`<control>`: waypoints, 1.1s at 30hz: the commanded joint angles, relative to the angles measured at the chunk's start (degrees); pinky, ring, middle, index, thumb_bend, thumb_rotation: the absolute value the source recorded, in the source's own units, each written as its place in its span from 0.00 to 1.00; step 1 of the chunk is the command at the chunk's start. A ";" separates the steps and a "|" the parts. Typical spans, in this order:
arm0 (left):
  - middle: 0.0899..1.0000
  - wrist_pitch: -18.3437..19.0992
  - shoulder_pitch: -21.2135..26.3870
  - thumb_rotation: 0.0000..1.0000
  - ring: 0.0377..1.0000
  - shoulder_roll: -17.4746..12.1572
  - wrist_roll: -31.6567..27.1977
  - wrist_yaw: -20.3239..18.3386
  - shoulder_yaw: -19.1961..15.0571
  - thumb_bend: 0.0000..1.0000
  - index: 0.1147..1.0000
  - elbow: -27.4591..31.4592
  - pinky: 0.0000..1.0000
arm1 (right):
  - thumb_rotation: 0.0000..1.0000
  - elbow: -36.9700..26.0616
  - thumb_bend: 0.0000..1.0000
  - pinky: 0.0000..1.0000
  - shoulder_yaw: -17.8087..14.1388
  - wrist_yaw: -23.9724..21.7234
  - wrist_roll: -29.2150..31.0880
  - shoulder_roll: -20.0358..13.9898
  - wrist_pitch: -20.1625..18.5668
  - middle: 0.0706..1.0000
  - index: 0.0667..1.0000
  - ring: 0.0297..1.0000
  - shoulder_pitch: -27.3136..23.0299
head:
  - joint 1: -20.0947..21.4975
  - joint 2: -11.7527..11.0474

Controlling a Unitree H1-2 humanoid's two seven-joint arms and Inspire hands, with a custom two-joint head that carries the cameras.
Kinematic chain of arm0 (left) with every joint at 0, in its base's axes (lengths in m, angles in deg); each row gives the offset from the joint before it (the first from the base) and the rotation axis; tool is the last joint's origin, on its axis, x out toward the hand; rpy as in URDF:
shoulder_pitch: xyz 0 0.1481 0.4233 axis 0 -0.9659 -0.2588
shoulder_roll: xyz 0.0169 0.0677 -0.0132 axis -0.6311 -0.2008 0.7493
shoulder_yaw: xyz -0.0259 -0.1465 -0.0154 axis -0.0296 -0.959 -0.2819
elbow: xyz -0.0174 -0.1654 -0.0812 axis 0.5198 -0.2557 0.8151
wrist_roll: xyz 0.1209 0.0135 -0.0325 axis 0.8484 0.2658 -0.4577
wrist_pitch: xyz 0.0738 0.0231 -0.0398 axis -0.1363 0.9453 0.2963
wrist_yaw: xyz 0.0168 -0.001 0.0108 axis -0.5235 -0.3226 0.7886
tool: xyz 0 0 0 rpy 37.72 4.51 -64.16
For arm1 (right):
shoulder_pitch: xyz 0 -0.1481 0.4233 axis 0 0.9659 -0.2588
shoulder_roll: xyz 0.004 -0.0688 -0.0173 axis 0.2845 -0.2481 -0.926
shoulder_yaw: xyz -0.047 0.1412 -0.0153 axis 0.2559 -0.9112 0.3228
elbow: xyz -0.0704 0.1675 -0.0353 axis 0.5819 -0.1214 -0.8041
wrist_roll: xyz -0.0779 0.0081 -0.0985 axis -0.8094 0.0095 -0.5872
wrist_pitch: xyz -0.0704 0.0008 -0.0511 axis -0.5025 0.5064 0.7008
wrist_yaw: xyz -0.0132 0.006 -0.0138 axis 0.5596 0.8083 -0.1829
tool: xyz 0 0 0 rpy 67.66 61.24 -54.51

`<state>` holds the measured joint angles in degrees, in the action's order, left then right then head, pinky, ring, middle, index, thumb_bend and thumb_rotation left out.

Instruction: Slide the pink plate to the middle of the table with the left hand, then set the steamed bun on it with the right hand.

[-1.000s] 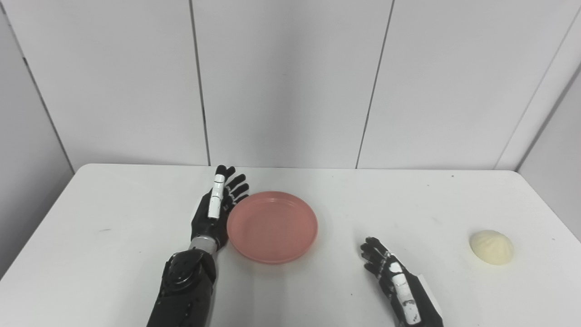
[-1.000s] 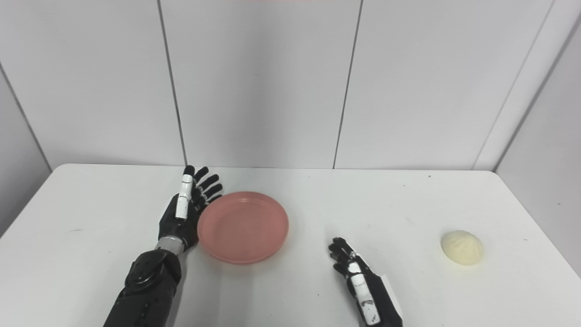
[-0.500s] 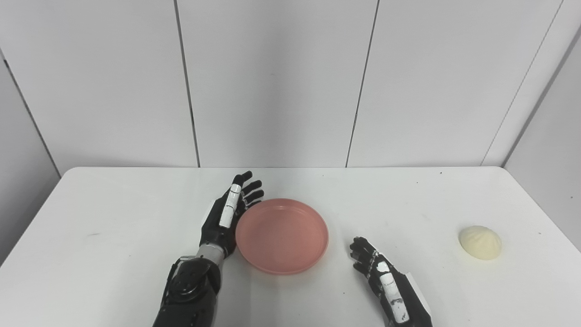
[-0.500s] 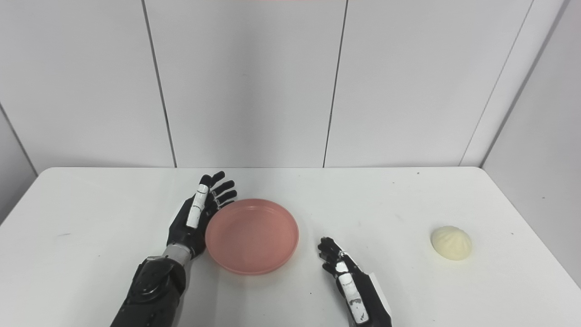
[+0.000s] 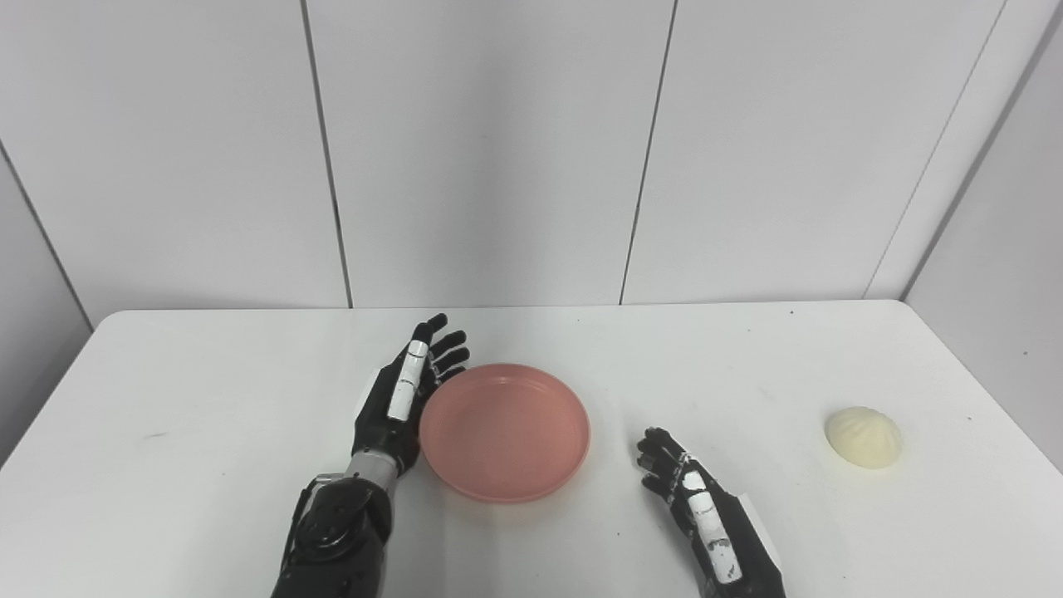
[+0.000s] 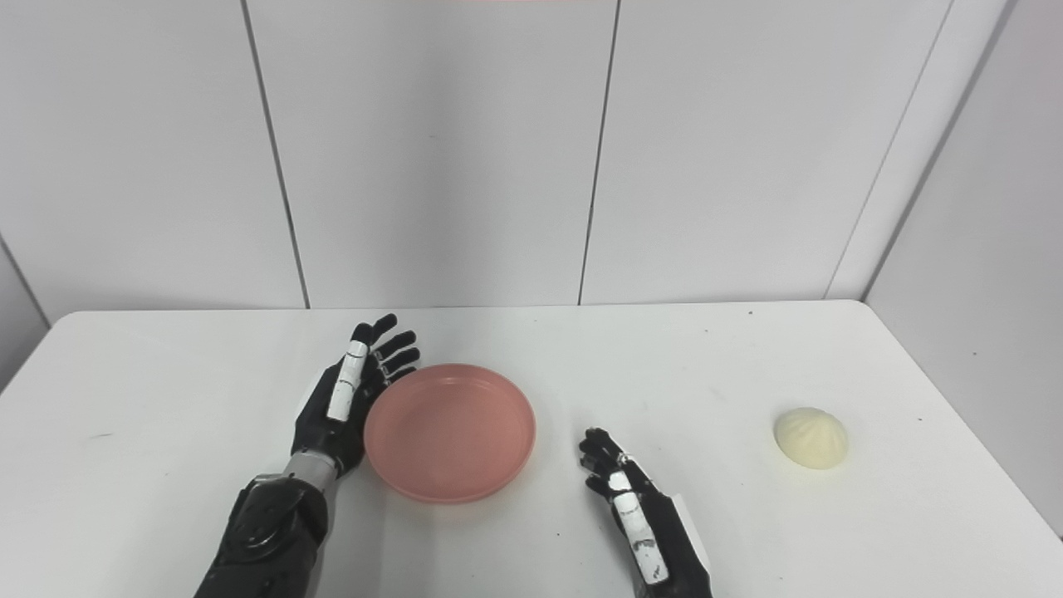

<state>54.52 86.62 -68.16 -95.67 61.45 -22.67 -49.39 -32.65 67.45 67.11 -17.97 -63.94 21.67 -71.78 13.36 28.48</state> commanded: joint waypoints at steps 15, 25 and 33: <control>0.80 0.67 -0.45 0.81 0.83 -0.37 -0.68 -0.56 -1.34 0.73 0.84 1.01 0.80 | 0.90 -8.02 0.94 0.75 -7.93 6.09 -22.20 -11.86 6.84 0.86 0.86 0.84 -8.20 | 0.94 -1.72; 0.79 0.47 -0.34 0.80 0.82 -0.79 -0.61 -1.06 -1.63 0.73 0.85 0.45 0.79 | 0.52 -20.91 0.99 0.83 -8.27 -5.09 -43.74 -21.71 -17.74 0.96 0.91 0.94 -13.57 | 2.15 -1.78; 0.79 0.87 -0.36 0.80 0.81 -0.82 -0.82 -1.30 -1.98 0.72 0.83 0.68 0.78 | 0.39 -19.56 1.00 0.75 -5.83 -14.82 -54.65 -28.63 -27.13 0.90 0.83 0.90 -17.44 | 2.35 -1.98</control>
<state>54.43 85.93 -68.66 -95.86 60.13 -24.52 -48.73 -51.85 61.54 52.97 -70.68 -90.43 -3.91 -86.31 15.73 26.37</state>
